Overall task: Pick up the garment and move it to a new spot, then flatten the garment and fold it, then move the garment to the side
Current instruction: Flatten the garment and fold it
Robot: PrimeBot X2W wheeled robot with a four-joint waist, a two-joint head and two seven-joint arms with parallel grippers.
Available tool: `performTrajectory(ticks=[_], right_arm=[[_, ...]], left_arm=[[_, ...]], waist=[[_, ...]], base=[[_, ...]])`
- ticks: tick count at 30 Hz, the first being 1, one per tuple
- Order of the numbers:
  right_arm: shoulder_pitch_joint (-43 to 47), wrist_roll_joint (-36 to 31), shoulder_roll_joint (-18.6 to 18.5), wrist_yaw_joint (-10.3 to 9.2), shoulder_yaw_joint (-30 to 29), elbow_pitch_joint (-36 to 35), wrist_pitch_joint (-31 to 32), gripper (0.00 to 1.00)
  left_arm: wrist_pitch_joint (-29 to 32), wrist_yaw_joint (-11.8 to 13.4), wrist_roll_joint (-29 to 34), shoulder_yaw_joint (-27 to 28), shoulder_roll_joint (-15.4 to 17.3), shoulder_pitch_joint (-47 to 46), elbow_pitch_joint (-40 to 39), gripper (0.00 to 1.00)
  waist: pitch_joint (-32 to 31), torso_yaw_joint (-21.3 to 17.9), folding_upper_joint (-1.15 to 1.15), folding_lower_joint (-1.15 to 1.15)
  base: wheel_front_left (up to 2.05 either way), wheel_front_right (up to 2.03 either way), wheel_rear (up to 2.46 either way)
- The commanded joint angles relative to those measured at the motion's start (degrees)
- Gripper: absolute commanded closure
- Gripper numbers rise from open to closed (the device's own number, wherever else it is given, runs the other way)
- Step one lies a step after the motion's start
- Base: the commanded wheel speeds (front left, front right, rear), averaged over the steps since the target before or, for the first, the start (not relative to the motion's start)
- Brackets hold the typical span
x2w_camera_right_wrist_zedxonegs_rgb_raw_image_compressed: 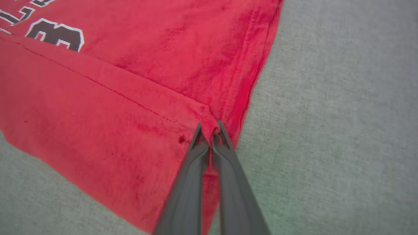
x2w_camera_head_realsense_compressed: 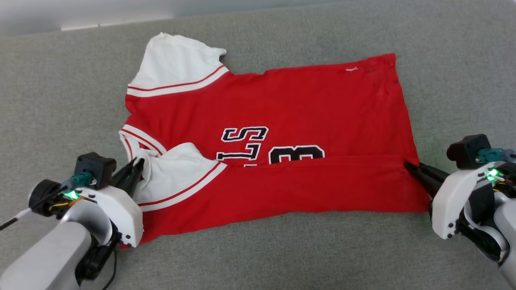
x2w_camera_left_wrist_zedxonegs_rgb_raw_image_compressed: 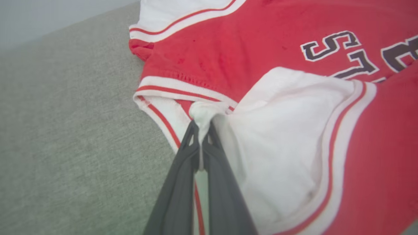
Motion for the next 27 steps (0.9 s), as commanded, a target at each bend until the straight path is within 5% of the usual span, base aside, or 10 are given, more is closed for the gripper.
performTrajectory(ticks=[1, 9, 10, 11, 13, 20, 27], right_arm=[[-1.37, -0.47, 0.75, -0.04, 0.89, 1.52, 0.0, 1.0], [-4.49, 1.24, 1.95, -0.04, 5.36, 6.89, -2.46, 1.0], [-4.65, 1.53, 1.74, -0.04, 5.67, 6.88, -2.85, 1.0], [-4.79, 1.63, 1.42, -0.04, 5.75, 6.96, -3.41, 1.0], [-4.86, 2.17, 1.07, -0.04, 6.11, 6.61, -4.22, 0.0], [-3.56, 3.33, -0.12, -0.04, 5.98, 4.75, -5.89, 0.0], [-2.51, 3.49, -0.73, -0.04, 5.49, 3.32, -5.44, 0.0]], left_arm=[[0.24, -0.88, -0.07, -0.49, -0.87, -0.83, 1.72, 1.0], [-1.05, -3.73, -0.33, -1.74, -4.49, -2.66, 10.28, 1.0], [-1.37, -3.86, -0.01, -1.86, -4.6, -2.95, 10.66, 0.3], [-1.43, -4.01, -0.03, -1.94, -4.64, -3.15, 10.78, 0.0], [-2.35, -3.72, 0.13, -1.21, -4.01, -3.83, 10.28, 0.0], [2.11, -3.7, -0.37, -0.79, 0.23, -5.46, 4.66, 0.0], [15.58, -5.45, -4.63, -1.71, 4.68, -7.39, -1.41, 0.0]], waist=[[1.14, -0.23, 0.0, -0.01], [-0.05, 0.21, 0.0, -0.01], [-0.55, 0.3, 0.0, -0.01], [-1.07, 0.42, 0.0, -0.01], [-2.09, 0.57, 0.0, -0.01], [-5.25, 1.42, 0.0, -0.01], [-6.5, 1.94, 0.0, -0.01]], base=[[0.0, 0.0, 0.0], [0.0, 0.0, 0.0], [0.0, 0.0, 0.0], [0.0, 0.0, 0.0], [0.0, 0.0, 0.0], [0.0, 0.0, 0.0], [0.0, 0.0, 0.0]])
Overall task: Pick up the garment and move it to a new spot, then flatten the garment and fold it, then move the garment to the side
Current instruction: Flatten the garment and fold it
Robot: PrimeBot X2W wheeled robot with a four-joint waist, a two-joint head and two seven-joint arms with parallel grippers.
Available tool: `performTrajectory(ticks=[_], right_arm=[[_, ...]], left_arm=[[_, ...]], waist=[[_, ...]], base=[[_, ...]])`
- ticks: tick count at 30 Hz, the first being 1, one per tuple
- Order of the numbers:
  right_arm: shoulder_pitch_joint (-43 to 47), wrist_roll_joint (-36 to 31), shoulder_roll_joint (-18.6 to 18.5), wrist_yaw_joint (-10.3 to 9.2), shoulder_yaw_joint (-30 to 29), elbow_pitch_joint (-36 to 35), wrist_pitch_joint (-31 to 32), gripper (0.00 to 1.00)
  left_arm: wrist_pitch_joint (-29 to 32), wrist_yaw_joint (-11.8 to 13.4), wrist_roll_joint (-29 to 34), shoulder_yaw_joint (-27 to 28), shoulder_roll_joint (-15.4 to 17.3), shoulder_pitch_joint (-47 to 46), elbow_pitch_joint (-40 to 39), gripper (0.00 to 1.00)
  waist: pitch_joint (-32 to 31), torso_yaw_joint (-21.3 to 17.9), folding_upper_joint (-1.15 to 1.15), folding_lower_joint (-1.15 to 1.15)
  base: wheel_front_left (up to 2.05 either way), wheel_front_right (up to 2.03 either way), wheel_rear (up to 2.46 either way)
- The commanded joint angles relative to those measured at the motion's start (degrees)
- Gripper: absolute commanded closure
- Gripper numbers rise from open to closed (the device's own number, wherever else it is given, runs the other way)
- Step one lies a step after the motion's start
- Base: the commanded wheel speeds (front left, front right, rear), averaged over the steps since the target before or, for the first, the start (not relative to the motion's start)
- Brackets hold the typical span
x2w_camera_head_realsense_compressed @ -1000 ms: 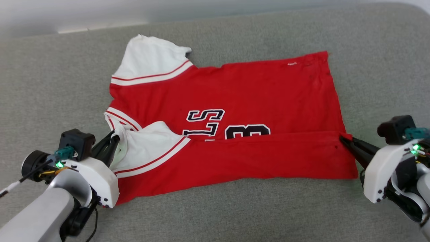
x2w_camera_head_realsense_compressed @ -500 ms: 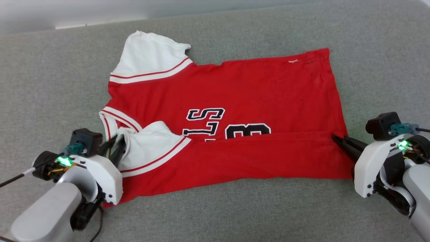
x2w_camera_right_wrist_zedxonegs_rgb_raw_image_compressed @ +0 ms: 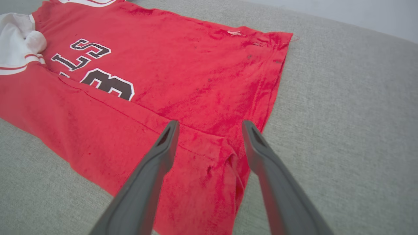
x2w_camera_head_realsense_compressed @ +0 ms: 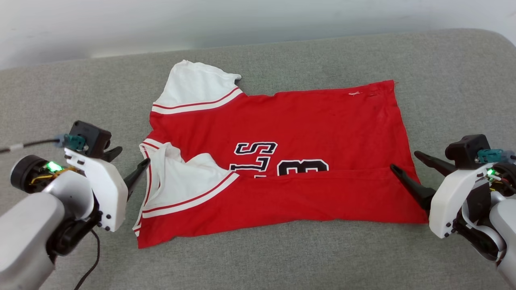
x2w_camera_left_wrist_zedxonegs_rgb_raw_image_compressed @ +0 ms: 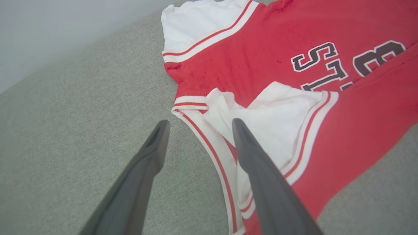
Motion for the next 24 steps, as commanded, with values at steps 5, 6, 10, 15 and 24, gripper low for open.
performTrajectory(ticks=[5, 6, 10, 15, 24], right_arm=[[1.05, 0.25, -0.22, -0.04, 0.06, -1.53, 0.85, 0.0], [1.05, 0.21, -0.14, -0.04, 0.01, -1.74, 0.89, 0.0], [0.87, 0.05, 0.23, -0.04, 0.14, -2.4, 1.47, 0.0], [-0.06, 0.07, 0.59, -0.04, 0.55, -2.75, 2.22, 0.0], [-2.09, 0.46, 1.62, -0.04, 2.31, -2.13, 2.83, 0.0]], left_arm=[[11.71, -1.28, -5.27, -1.23, 2.44, -1.48, -3.42, 0.0], [14.21, -1.5, -6.44, -1.55, 2.91, -1.61, -3.75, 0.0], [23.38, -1.85, -9.57, -3.46, 4.14, -2.55, -4.9, 0.0], [30.74, -1.56, -10.78, -5.92, 4.11, -2.88, -4.27, 0.0], [34.28, -2.59, -10.78, -10.05, 0.84, -0.42, 2.79, 0.0]], waist=[[-0.19, -0.04, 0.0, 0.0], [-0.16, -0.13, 0.0, 0.0], [0.13, -0.63, 0.0, 0.0], [1.01, -1.56, 0.0, 0.0], [2.47, -3.39, 0.0, 0.0]], base=[[0.0, 0.0, 0.0], [0.0, 0.0, 0.0], [0.0, 0.0, 0.0], [0.0, 0.0, 0.0], [0.0, 0.0, 0.0]])
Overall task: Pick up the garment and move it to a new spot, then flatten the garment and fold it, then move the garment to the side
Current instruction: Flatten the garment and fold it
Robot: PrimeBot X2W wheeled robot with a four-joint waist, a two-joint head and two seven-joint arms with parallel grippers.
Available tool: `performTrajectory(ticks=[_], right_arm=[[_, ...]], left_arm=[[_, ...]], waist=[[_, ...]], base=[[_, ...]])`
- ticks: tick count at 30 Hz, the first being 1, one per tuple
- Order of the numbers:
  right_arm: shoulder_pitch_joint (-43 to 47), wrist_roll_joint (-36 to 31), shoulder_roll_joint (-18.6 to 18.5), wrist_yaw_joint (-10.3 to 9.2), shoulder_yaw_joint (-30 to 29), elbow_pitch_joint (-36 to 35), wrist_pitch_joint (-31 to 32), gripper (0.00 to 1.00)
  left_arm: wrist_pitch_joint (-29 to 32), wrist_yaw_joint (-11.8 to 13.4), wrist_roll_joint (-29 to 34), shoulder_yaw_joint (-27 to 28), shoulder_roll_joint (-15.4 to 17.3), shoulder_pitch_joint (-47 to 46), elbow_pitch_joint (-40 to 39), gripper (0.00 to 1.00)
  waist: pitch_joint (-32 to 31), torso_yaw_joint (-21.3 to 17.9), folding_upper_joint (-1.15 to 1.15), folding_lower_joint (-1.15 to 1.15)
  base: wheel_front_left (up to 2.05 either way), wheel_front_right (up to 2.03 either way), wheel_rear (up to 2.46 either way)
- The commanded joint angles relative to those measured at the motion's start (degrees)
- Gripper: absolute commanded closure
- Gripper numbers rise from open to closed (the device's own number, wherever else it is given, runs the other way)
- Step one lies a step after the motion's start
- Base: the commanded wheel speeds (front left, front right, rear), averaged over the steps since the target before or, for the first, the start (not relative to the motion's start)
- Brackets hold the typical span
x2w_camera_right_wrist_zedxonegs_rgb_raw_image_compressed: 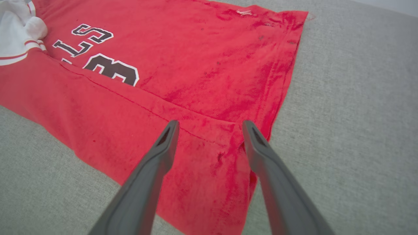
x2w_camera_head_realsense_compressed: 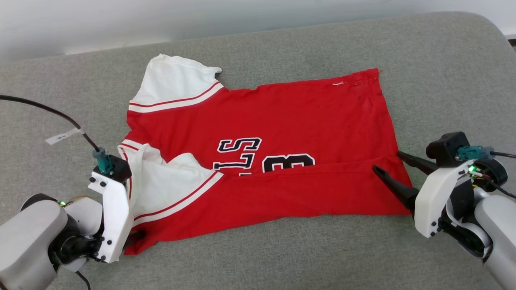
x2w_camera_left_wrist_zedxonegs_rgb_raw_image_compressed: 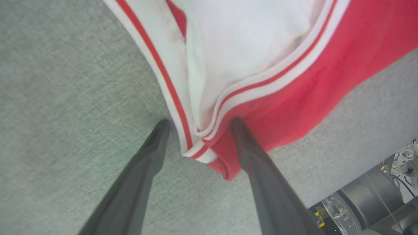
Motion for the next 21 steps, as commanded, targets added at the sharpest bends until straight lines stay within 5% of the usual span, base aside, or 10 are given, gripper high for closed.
performTrajectory(ticks=[1, 2, 3, 11, 21], right_arm=[[-0.89, 0.23, 0.11, -0.04, -0.07, 0.19, 0.18, 0.0], [-1.13, 0.57, 0.04, -0.04, -0.14, 0.32, 0.16, 0.0], [-1.48, 0.67, -0.08, -0.04, -0.29, 0.35, 0.07, 0.0], [-6.69, 1.94, -4.92, -0.04, 1.24, -2.89, 4.59, 0.0], [-15.49, 9.92, -16.29, -0.04, 13.37, -10.34, 31.68, 0.0]], left_arm=[[0.22, -0.47, -0.22, -1.52, -1.47, 1.98, 1.23, 0.0], [0.06, -0.97, -0.11, -1.74, -1.79, 1.94, 1.55, 0.66], [-0.12, -1.24, -0.09, -1.86, -2.05, 1.91, 1.86, 1.0], [-2.47, -3.01, 1.11, -1.09, -0.22, 1.16, -0.57, 1.0], [-4.4, -1.78, 1.55, 0.79, 2.47, -0.1, -8.8, 1.0]], waist=[[0.04, -0.15, 0.0, 0.0], [-0.03, -0.18, 0.0, 0.0], [-0.19, -0.16, 0.0, 0.0], [-2.61, 0.34, 0.0, 0.0], [-2.08, 1.72, 0.0, 0.0]], base=[[0.0, 0.0, 0.0], [0.0, 0.0, 0.0], [0.0, 0.0, 0.0], [0.0, 0.0, 0.0], [0.0, 0.0, 0.0]])
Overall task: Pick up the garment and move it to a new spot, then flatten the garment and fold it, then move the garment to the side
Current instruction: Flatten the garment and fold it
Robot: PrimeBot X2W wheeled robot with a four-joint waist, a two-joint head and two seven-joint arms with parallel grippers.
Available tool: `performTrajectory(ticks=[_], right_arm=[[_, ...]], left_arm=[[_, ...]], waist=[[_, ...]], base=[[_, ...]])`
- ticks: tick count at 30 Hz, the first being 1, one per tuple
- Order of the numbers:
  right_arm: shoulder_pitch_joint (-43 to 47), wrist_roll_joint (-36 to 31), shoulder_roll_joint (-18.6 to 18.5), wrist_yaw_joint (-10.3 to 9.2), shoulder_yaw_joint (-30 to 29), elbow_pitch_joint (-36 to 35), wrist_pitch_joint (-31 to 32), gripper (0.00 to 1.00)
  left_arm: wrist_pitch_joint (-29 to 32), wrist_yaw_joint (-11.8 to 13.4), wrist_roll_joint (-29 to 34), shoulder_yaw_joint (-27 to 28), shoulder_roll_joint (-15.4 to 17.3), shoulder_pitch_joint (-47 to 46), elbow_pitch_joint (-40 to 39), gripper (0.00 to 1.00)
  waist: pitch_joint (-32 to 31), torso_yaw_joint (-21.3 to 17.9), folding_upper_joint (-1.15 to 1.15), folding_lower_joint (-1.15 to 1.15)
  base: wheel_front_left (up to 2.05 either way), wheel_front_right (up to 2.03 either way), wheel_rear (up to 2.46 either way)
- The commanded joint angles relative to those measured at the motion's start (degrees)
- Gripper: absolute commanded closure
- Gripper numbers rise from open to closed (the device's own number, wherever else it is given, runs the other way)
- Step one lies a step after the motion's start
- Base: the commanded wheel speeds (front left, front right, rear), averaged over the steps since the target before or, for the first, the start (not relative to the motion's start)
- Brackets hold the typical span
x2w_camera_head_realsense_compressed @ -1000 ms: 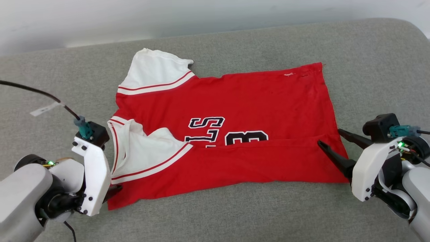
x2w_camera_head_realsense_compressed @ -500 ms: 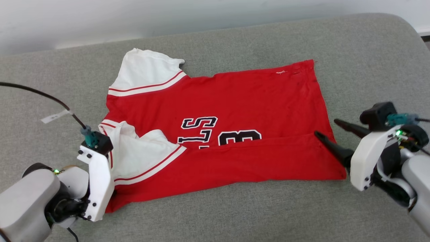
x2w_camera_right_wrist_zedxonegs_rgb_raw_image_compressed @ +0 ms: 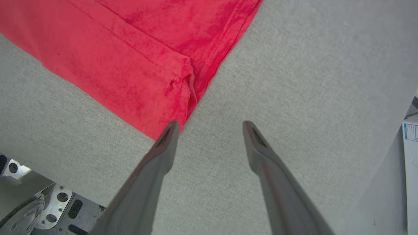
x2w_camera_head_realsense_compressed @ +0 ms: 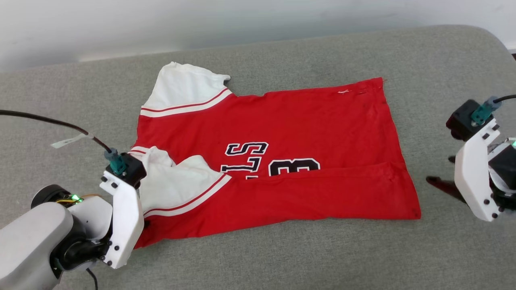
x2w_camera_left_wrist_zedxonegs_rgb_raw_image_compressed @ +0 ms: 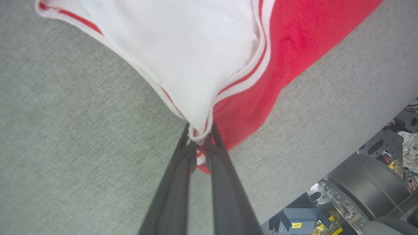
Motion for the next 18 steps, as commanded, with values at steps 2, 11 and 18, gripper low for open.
performTrajectory(ticks=[2, 11, 18], right_arm=[[-1.3, 1.93, -0.15, -0.04, 1.74, 0.84, 3.2, 0.0], [2.57, 5.64, 6.59, -0.04, 4.63, 10.93, 1.29, 0.0], [7.63, 7.17, 12.91, -0.01, 8.85, 15.75, -2.64, 0.0]], left_arm=[[0.0, 0.64, 0.35, 0.2, 0.11, -0.72, -1.37, 1.0], [-0.02, 1.47, 2.24, -0.28, -1.01, -2.16, -4.02, 1.0], [-0.88, 1.55, 2.08, -0.04, -0.96, -1.69, -3.54, 1.0]], waist=[[0.92, 0.58, 0.0, 0.0], [4.45, 2.28, 0.0, 0.0], [5.45, 2.41, 0.0, 0.0]], base=[[0.0, 0.0, 0.0], [0.0, 0.0, 0.0], [0.0, 0.0, 0.0]])
